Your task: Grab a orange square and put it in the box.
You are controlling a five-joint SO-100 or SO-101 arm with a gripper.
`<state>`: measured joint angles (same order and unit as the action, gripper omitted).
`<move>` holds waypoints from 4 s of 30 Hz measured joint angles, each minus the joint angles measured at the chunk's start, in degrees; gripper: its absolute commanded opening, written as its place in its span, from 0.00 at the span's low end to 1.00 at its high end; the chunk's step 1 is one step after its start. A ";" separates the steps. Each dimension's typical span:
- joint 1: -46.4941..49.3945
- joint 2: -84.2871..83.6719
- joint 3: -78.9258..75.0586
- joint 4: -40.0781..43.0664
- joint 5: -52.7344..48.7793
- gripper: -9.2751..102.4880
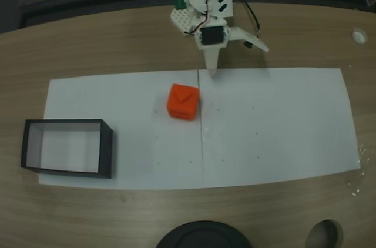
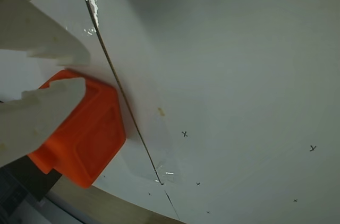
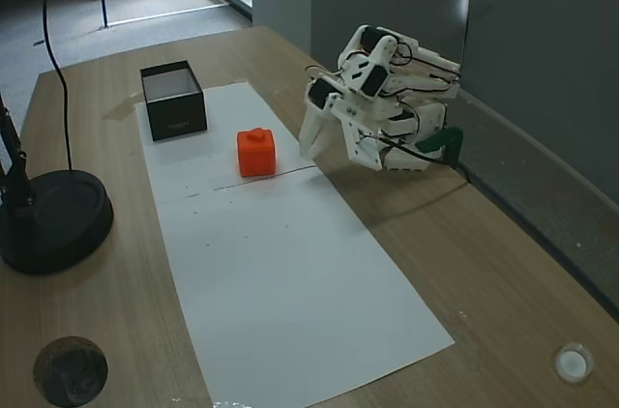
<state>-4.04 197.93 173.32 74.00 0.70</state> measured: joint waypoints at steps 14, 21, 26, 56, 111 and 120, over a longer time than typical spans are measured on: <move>-0.18 0.00 0.00 0.00 0.00 0.08; -0.26 0.00 0.00 0.00 0.00 0.08; -1.93 0.00 0.88 -6.06 -0.09 0.09; 20.57 -61.35 -41.92 -4.83 -11.51 0.41; 15.21 -111.01 -66.01 2.55 -4.31 0.12; 22.59 -111.09 -83.67 15.73 -4.66 0.13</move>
<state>18.54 86.84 89.65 89.74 -3.96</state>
